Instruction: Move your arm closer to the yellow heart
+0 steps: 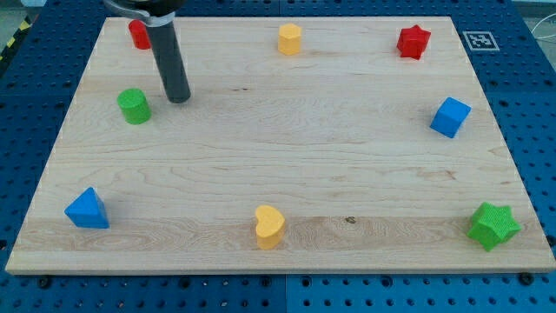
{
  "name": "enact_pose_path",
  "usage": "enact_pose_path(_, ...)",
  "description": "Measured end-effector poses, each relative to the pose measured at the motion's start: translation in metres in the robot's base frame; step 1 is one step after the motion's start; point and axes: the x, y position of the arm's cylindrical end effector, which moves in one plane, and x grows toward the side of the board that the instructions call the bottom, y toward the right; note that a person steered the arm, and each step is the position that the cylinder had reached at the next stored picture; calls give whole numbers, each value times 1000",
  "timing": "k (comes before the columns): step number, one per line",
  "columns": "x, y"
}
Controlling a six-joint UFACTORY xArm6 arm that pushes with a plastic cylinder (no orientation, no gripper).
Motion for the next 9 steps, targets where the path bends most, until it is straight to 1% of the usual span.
enact_pose_path(3, 38, -51)
enact_pose_path(4, 40, -56)
enact_pose_path(5, 35, -26)
enact_pose_path(9, 128, 136)
